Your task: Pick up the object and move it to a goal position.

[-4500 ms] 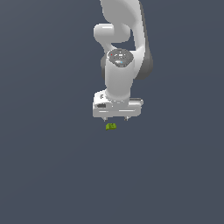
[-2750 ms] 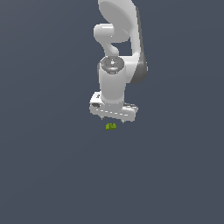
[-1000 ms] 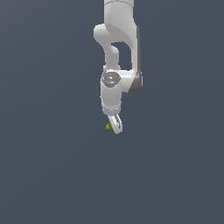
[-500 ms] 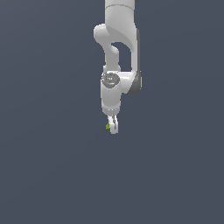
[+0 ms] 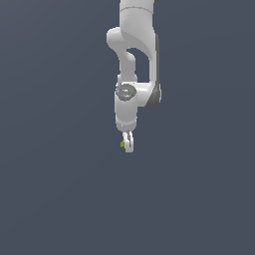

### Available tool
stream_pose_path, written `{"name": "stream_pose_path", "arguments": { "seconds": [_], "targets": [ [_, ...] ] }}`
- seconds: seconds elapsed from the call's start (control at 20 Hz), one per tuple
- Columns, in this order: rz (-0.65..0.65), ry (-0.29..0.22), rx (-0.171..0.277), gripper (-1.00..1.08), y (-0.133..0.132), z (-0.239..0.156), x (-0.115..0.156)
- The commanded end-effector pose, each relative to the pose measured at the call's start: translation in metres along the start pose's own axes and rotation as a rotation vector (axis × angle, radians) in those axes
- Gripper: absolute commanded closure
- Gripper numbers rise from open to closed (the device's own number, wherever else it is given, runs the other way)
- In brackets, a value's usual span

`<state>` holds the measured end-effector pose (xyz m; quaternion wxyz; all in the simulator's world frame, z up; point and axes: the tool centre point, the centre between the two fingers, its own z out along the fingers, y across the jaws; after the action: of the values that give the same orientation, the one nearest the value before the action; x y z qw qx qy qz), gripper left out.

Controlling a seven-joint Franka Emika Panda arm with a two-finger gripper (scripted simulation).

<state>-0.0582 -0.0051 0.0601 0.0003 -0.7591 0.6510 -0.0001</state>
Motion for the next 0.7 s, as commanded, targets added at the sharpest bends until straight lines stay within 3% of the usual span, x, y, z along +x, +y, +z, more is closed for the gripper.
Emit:
{"name": "stream_pose_path", "arguments": {
  "seconds": [0.0,0.65],
  "targets": [
    [0.001,0.0,-0.001,-0.92,0.0,0.006,0.0],
    [0.005,0.0,-0.001,-0.92,0.001,0.048,0.0]
  ]
}}
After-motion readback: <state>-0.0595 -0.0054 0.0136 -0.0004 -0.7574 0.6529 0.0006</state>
